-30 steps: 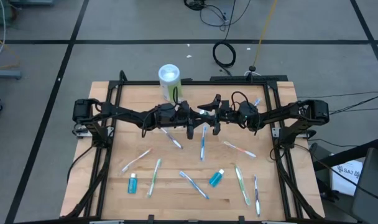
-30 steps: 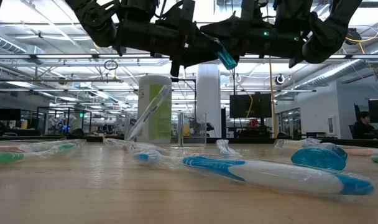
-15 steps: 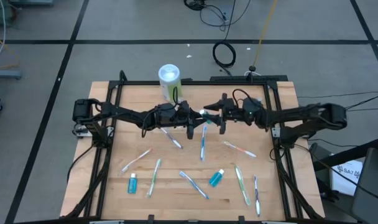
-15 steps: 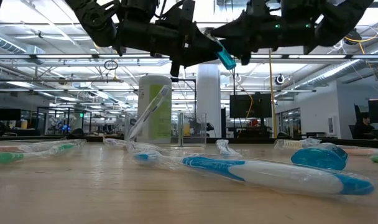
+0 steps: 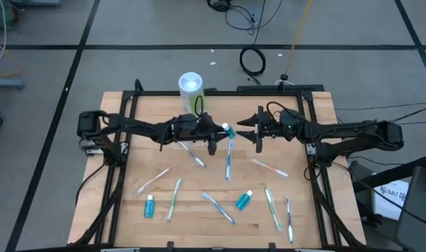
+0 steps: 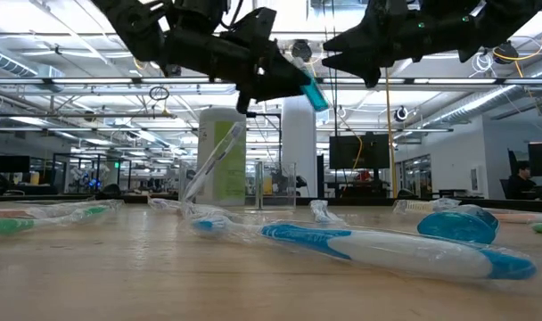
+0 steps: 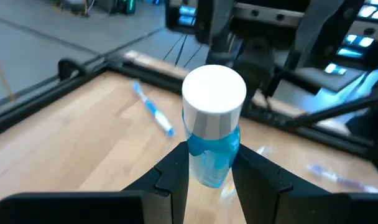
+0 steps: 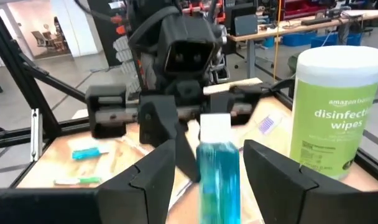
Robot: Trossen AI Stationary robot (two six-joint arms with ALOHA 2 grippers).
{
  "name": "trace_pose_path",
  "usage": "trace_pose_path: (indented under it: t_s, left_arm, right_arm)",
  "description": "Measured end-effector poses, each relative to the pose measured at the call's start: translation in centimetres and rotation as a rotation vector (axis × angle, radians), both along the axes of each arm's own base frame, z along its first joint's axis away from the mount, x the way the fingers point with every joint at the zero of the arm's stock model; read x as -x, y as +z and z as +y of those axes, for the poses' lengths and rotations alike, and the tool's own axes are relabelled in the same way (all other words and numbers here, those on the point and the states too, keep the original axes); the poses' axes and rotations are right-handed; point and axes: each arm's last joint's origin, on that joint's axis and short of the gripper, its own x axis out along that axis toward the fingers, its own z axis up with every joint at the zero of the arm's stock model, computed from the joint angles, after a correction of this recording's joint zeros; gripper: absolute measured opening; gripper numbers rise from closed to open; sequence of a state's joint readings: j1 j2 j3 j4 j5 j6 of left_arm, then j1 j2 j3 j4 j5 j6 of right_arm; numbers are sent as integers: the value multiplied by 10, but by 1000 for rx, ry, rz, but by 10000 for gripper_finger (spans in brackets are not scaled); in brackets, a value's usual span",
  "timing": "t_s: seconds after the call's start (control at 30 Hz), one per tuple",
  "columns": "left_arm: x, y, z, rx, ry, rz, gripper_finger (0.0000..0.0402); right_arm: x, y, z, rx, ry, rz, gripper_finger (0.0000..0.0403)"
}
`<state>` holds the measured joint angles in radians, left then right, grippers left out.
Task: Pick & Place toothbrushing station
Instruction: Put the top mouthwash into the center of the transparent organizer
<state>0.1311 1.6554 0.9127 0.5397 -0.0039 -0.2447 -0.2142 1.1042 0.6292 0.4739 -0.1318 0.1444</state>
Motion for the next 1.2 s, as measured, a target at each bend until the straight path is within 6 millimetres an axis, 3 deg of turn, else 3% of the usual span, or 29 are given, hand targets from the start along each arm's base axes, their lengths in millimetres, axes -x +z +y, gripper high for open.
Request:
trace_pose_path:
  t_s: [0.3, 0.5, 0.9, 1.2]
  left_arm:
    - [36, 19, -1, -74, 201, 249, 115]
    - [49, 8, -7, -24, 347, 404, 115]
    - [33, -36, -11, 15, 509, 492, 115]
    - [29, -50, -9, 17, 541, 515, 115]
  right_arm:
    - [-1, 0, 0, 0, 0, -2, 183]
    - [-1, 0, 0, -1, 0, 0, 183]
    - [-1, -2, 0, -28, -3, 9, 183]
    - [-1, -2, 0, -28, -3, 9, 183]
